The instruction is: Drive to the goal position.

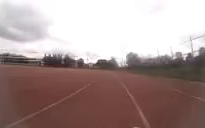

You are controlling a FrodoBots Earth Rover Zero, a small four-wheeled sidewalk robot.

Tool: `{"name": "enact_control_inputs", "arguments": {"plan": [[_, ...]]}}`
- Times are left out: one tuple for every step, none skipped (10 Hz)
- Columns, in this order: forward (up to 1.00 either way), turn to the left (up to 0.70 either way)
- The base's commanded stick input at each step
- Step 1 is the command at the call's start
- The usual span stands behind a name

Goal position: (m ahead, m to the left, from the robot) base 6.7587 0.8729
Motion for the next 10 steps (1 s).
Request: {"name": "enact_control_inputs", "arguments": {"plan": [[0.7,0.0],[0.7,0.0],[0.7,0.0],[0.7,0.0],[0.7,0.0],[0.7,0.0],[0.7,0.0],[0.7,0.0],[0.7,0.0],[0.7,0.0]]}}
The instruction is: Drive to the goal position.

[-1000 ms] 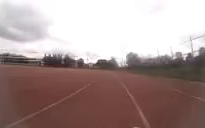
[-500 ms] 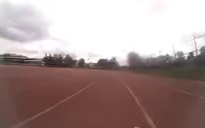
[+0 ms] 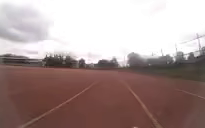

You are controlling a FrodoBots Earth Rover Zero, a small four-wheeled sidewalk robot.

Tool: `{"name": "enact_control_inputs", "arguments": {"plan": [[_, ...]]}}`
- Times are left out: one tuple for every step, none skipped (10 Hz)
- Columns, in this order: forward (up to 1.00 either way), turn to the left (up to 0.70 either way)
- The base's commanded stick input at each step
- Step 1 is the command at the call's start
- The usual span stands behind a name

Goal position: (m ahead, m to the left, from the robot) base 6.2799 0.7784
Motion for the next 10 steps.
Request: {"name": "enact_control_inputs", "arguments": {"plan": [[0.7,0.0],[0.7,0.0],[0.7,0.0],[0.7,0.0],[0.7,0.0],[0.7,0.0],[0.7,0.0],[0.7,0.0],[0.7,0.0],[0.7,0.0]]}}
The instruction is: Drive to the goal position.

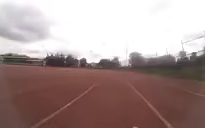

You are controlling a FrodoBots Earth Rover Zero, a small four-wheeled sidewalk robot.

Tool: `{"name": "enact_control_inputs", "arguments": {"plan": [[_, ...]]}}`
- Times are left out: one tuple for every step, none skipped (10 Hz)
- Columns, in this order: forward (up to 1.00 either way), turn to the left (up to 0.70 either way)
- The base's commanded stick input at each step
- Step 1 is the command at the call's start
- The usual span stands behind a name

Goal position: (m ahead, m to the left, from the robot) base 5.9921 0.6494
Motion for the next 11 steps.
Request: {"name": "enact_control_inputs", "arguments": {"plan": [[0.7,0.0],[0.7,0.0],[0.7,0.0],[0.7,0.0],[0.7,0.0],[0.7,0.0],[0.7,0.0],[0.7,0.0],[0.7,0.0],[0.7,0.0],[0.7,0.0]]}}
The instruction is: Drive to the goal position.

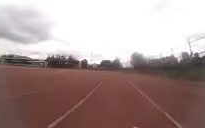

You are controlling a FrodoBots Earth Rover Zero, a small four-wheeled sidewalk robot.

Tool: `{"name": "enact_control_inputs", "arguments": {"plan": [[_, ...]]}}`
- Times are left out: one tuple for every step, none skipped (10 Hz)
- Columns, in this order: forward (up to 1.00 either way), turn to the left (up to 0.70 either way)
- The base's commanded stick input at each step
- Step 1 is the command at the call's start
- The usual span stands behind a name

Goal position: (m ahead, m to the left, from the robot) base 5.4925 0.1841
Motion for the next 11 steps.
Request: {"name": "enact_control_inputs", "arguments": {"plan": [[0.7,0.0],[0.7,0.0],[0.7,0.0],[0.7,0.0],[0.7,0.0],[0.7,0.0],[0.7,0.0],[0.7,0.0],[0.7,0.0],[0.7,0.0],[0.7,0.0]]}}
